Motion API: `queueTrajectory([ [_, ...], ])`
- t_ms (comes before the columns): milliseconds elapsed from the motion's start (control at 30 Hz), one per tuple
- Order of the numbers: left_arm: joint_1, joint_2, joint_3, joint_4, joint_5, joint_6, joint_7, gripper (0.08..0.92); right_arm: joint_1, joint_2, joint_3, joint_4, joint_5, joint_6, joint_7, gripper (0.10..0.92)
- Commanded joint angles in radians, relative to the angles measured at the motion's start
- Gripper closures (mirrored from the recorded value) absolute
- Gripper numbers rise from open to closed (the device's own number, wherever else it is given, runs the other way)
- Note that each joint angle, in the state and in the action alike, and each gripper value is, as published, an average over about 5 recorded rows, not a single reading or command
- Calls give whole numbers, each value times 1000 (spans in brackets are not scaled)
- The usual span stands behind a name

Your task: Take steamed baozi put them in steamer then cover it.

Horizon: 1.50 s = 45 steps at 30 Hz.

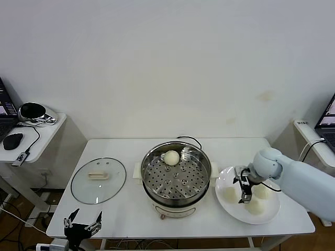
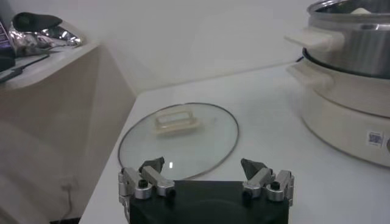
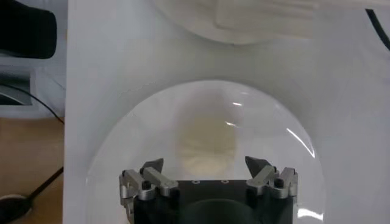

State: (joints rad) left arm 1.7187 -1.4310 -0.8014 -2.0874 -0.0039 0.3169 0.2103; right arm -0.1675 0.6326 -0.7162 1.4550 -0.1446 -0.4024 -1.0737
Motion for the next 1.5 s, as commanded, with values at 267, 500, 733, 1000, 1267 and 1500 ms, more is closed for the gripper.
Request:
queueTrajectory([
  [267, 0, 0, 3, 6, 4, 0, 2, 177, -41, 34, 24, -37, -25, 12, 15, 203],
  [500, -2, -1, 5, 9, 4, 0, 2, 177, -44, 40, 26, -43, -23, 12, 22, 292],
  [733, -2, -3, 2, 11, 3, 0, 1, 177, -36, 34, 27, -41, -18, 12, 19, 391],
  [1000, -5, -5, 10, 5, 4, -1, 1, 177, 32, -6, 10, -28, 30, 0, 8, 431],
  [1267, -14, -5, 16, -15, 8, -1, 0, 177, 404, -95, -163, 79, 223, -53, -52, 429],
  [1500, -21, 0, 14, -23, 27, -4, -4, 177, 825, -43, -416, 179, 454, -121, -83, 428],
])
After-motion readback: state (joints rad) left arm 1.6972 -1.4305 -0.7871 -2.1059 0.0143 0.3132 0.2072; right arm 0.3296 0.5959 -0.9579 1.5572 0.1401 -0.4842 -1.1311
